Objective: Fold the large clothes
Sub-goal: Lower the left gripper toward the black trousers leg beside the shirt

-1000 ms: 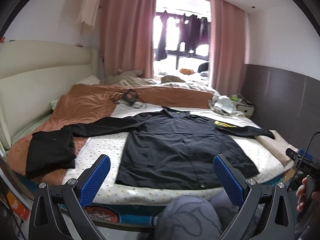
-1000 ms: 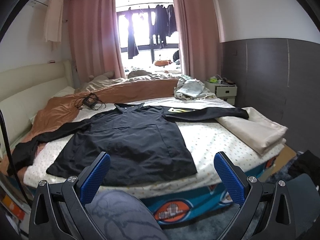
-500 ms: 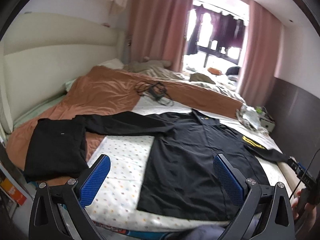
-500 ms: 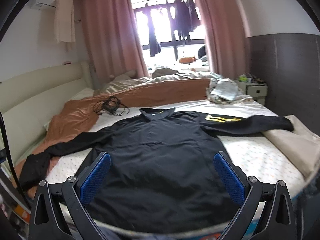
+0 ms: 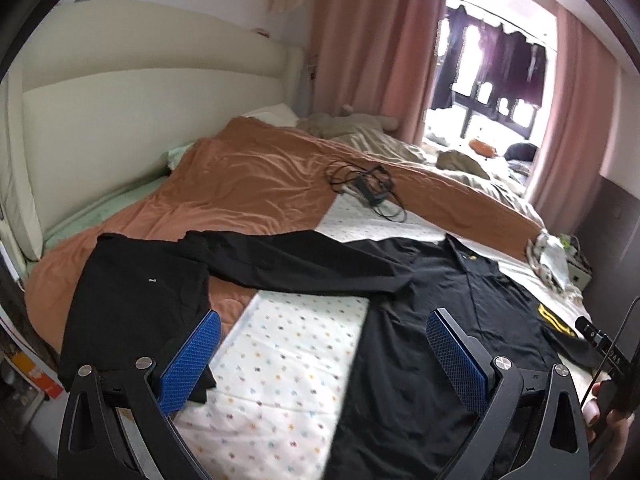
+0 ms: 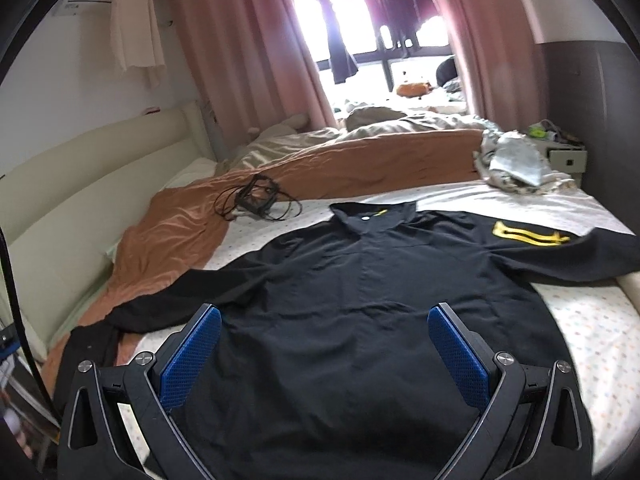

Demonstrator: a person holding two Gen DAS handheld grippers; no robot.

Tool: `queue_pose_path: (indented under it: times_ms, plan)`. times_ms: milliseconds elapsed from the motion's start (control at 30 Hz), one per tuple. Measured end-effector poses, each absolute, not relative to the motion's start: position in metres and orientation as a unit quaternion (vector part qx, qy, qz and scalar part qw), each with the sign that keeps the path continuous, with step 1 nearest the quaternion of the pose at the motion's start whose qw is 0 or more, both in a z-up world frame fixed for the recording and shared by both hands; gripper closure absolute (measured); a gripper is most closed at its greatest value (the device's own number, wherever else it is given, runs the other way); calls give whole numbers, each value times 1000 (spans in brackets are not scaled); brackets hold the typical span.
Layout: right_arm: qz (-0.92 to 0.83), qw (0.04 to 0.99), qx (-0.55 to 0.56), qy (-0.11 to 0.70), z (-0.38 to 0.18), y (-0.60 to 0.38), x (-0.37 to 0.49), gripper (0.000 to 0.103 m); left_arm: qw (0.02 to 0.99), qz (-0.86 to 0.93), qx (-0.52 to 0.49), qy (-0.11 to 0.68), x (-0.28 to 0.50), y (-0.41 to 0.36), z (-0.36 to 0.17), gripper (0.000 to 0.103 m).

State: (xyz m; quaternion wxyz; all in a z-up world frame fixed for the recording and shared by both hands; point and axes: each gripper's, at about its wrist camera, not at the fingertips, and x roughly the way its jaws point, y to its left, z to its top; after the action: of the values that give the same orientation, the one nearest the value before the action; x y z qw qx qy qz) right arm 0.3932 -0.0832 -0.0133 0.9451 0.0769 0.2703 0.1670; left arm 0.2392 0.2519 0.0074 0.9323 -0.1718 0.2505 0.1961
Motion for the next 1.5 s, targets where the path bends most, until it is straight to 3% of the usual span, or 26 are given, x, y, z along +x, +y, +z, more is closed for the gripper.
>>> queue_pose_path:
  times_ms: [367, 667, 933, 1100, 1433, 1500]
  plan:
    - [200, 926, 128, 292, -29, -21, 474, 0, 912, 210, -209, 284, 300, 315, -11, 15]
    - [197, 919, 121, 320, -51, 15, 536, 1, 880, 226, -246, 337, 363, 368, -58, 24]
    - [203, 903, 118, 360, -81, 46, 587, 17, 840, 268, -268, 388, 407, 411, -116, 27]
    - [213, 891, 114, 385, -100, 63, 611, 32, 811, 286, -278, 428, 432, 431, -151, 29]
    - [231, 863, 136, 429, -144, 75, 638, 37, 779, 346, -248, 460, 461, 460, -198, 30]
    - [237, 852, 156, 440, -154, 74, 642, 44, 772, 358, -238, 468, 466, 464, -204, 48]
